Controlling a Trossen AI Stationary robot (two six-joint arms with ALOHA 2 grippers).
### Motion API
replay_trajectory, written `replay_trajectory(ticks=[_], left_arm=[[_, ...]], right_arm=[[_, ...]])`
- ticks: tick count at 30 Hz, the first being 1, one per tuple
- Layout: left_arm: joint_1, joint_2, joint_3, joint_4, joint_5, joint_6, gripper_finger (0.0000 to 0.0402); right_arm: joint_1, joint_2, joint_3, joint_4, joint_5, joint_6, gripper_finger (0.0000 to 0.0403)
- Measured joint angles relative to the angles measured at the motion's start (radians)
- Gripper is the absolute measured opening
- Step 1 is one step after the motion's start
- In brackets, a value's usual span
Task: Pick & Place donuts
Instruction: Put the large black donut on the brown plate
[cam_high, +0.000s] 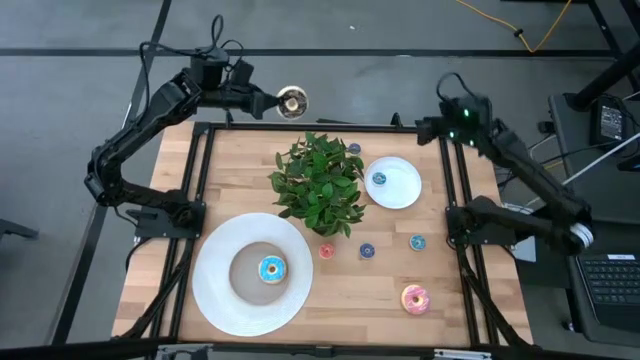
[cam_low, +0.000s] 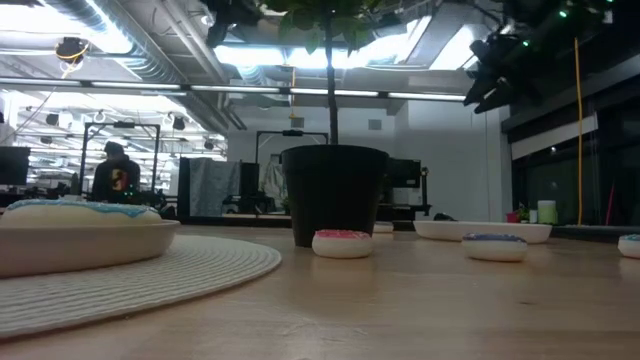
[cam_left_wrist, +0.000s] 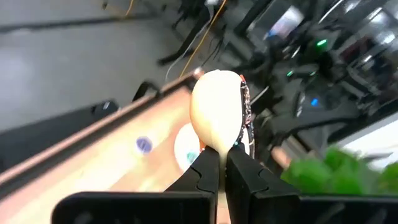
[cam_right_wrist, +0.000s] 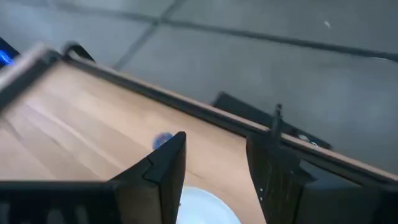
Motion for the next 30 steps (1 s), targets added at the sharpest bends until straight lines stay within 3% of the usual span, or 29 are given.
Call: replay_trajectory(ticks=[7, 13, 20, 30], left_arm=[[-0.034, -0.01, -0.012, -0.124, -0.058, 0.086, 0.0003], [-0.061, -0.116, -0.167, -0.087, -0.072, 0.103, 0.0003], [-0.068, -0.305, -0.391, 0.025, -0.081, 0.059, 0.0003], [-0.132, -0.486, -0.575, 0.048, -0.13, 0.016, 0.0003]], right_arm=[[0.018, -0.198, -0.298, 0.288, 0.043, 0.102, 0.0168], [0.022, -0.299, -0.458, 0.402, 0.061, 0.115, 0.0168], [0.022, -0.387, -0.56, 0.424, 0.066, 0.096, 0.0168], [0.022, -0.525, -0.709, 0.417, 0.192, 0.135, 0.0168]])
